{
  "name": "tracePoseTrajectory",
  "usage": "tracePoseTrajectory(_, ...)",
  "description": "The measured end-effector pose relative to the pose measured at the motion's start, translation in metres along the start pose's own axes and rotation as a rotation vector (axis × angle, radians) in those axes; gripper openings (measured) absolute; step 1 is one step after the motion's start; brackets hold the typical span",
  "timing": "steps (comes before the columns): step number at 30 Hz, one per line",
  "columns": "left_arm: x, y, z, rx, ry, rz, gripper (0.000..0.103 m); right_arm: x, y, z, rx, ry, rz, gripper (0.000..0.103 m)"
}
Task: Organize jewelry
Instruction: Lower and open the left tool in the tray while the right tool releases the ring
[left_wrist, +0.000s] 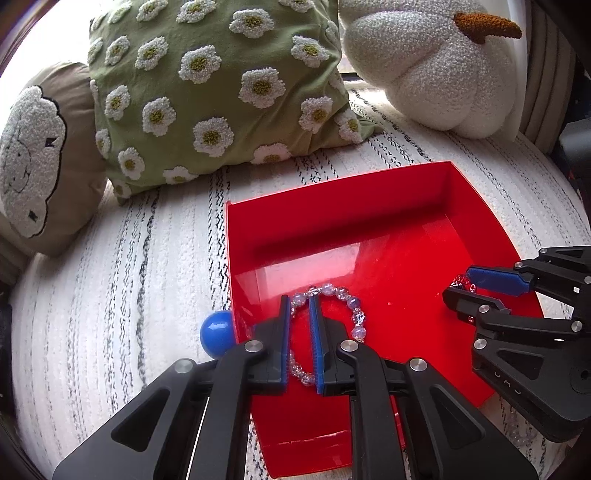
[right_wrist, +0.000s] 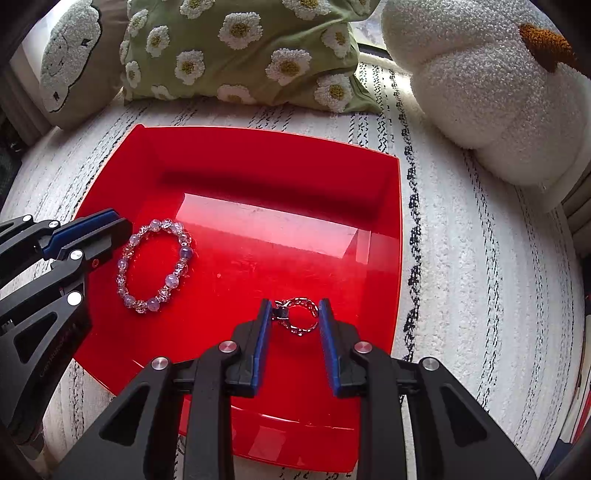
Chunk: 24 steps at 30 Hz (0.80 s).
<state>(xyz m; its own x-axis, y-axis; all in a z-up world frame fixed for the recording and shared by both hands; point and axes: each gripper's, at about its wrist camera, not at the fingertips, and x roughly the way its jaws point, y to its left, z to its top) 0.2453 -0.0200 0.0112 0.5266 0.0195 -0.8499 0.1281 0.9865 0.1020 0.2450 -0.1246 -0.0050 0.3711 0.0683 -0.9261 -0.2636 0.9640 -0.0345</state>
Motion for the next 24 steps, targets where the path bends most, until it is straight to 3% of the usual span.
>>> tracePoseTrajectory(13,-0.007,0.003,-0.001,-0.01,-0.014,-0.009,0.01,-0.003,0.0,0.0,0.01,-0.001,0.017,0.033)
tracePoseTrajectory(17,-0.01,0.003,-0.001,-0.012,-0.023,-0.012,0.01,-0.011,-0.002,0.0,0.014,-0.03,0.005,0.042)
tracePoseTrajectory(24,-0.034,0.011,-0.005,-0.046,-0.049,-0.037,0.01,-0.038,-0.008,-0.007,0.018,-0.081,0.001,0.042)
